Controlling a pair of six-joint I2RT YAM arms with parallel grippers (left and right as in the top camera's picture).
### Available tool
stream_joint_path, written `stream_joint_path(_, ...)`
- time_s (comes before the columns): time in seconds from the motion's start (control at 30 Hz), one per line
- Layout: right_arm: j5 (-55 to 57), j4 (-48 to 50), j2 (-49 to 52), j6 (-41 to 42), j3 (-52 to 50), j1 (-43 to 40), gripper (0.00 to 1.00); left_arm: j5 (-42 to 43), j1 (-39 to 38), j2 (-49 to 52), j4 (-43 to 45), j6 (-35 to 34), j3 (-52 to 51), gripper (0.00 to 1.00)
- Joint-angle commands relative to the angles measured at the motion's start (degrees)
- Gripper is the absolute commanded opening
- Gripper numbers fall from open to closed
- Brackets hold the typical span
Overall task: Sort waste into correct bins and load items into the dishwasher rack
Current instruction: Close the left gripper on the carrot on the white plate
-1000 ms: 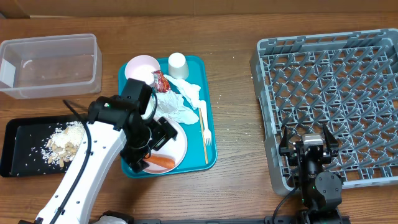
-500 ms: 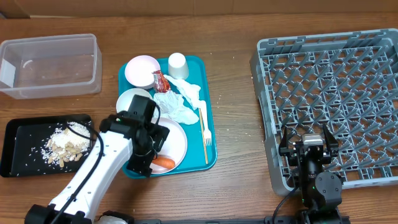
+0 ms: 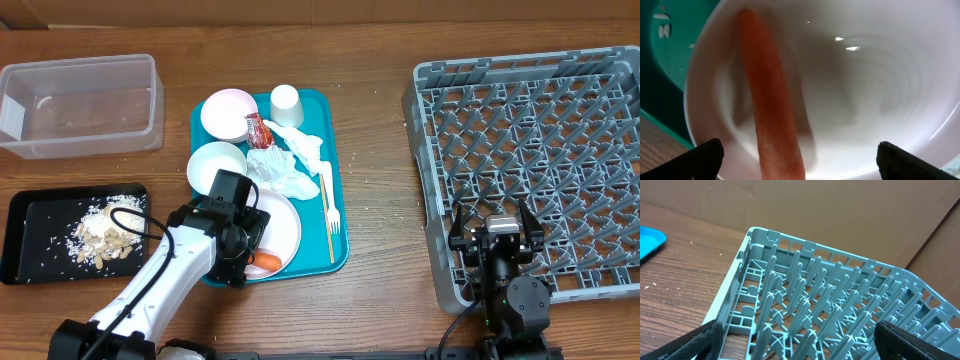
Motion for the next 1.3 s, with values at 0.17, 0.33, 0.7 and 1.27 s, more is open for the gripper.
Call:
stream_joint_path(0.17, 0.4, 0.3, 0.0, 0.0, -0.5, -0.2, 1.0, -2.9, -0.1, 0.0, 1.4, -1.4, -0.9, 0.93)
stream_joint_path(0.33, 0.4, 0.3, 0.0, 0.0, -0.5, -0.2, 1.0, -2.6, -0.1, 0.0, 1.2, -1.3, -0.9, 0.93)
stream_joint_path(0.7, 0.4, 0.3, 0.0, 0.0, -0.5, -0.2, 1.0, -1.2, -0.1, 1.5, 1.4, -1.9, -1.0, 0.89)
stream_joint_path(1.27, 0.4, 0.3, 0.0, 0.0, -0.5, -0.2, 1.0, 0.4, -0.1, 8.5, 8.5, -2.5, -1.0, 0.9)
